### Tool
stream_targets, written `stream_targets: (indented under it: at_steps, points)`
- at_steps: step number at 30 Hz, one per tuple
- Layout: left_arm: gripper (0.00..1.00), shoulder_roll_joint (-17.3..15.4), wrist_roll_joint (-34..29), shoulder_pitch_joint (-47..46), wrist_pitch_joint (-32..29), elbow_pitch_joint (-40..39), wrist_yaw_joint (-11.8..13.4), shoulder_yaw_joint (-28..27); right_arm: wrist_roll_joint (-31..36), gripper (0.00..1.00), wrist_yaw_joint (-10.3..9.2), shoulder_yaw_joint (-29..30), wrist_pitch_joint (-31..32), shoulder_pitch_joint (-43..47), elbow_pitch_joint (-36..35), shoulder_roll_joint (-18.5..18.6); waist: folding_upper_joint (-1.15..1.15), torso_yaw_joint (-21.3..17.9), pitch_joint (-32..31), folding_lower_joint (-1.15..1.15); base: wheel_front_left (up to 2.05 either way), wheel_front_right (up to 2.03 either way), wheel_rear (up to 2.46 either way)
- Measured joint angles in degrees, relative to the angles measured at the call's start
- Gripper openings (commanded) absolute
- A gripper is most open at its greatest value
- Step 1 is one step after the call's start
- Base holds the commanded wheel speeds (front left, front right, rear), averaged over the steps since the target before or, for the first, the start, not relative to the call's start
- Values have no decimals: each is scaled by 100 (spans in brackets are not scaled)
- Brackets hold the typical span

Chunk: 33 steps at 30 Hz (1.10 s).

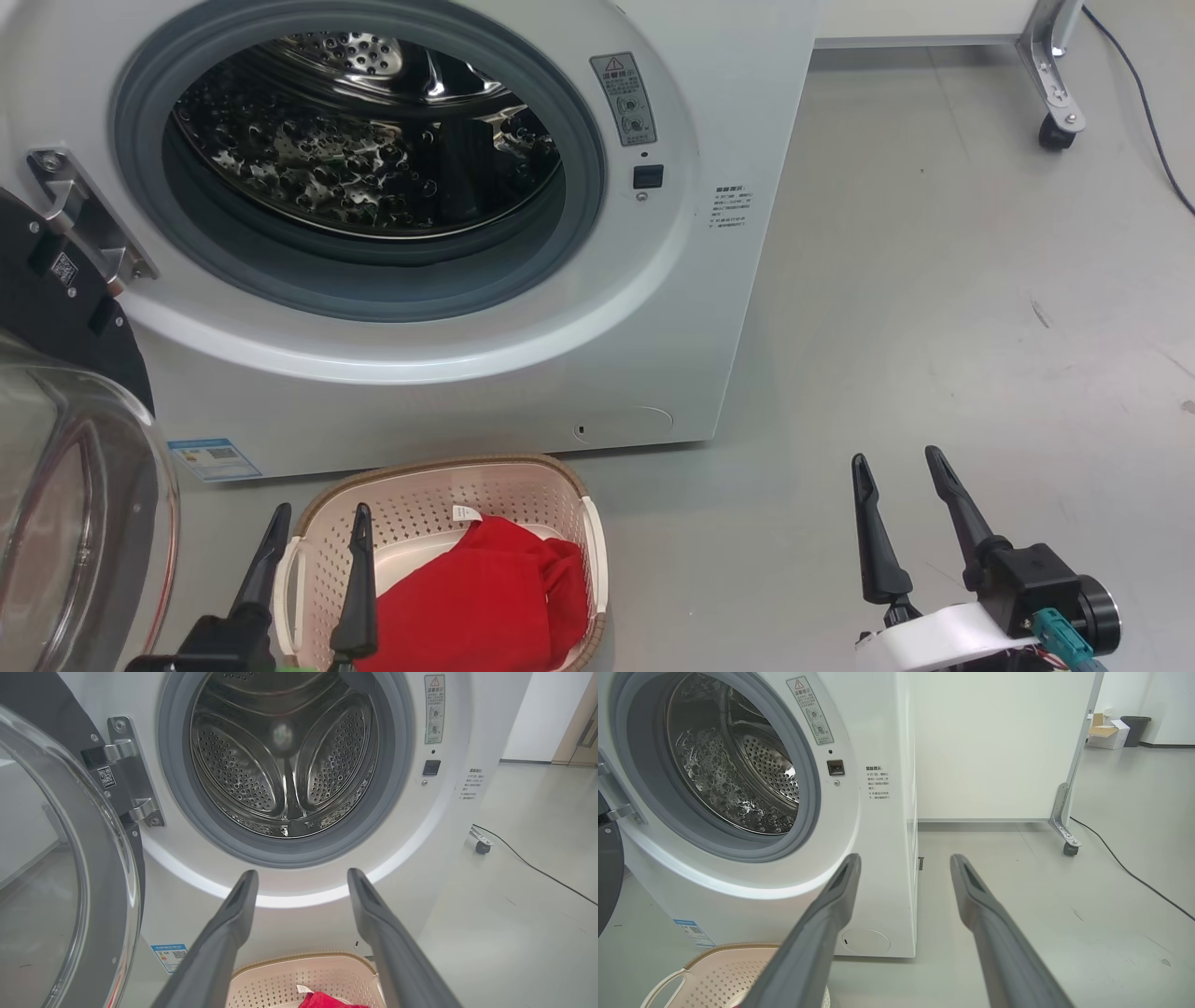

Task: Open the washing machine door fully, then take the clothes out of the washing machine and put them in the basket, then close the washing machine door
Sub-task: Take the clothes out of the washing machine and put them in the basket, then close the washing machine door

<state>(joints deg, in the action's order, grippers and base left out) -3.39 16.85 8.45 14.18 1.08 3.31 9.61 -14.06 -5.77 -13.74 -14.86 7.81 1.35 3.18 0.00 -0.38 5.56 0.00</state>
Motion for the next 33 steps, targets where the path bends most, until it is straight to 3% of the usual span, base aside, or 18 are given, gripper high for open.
stream_targets:
  at_steps: [33]
  points:
    - [100, -74, -144, 388, -354, -694, 105, 113, 9, 100, -2, -16, 0, 196, -132, -41, 0, -28, -23, 0, -7, 7, 0]
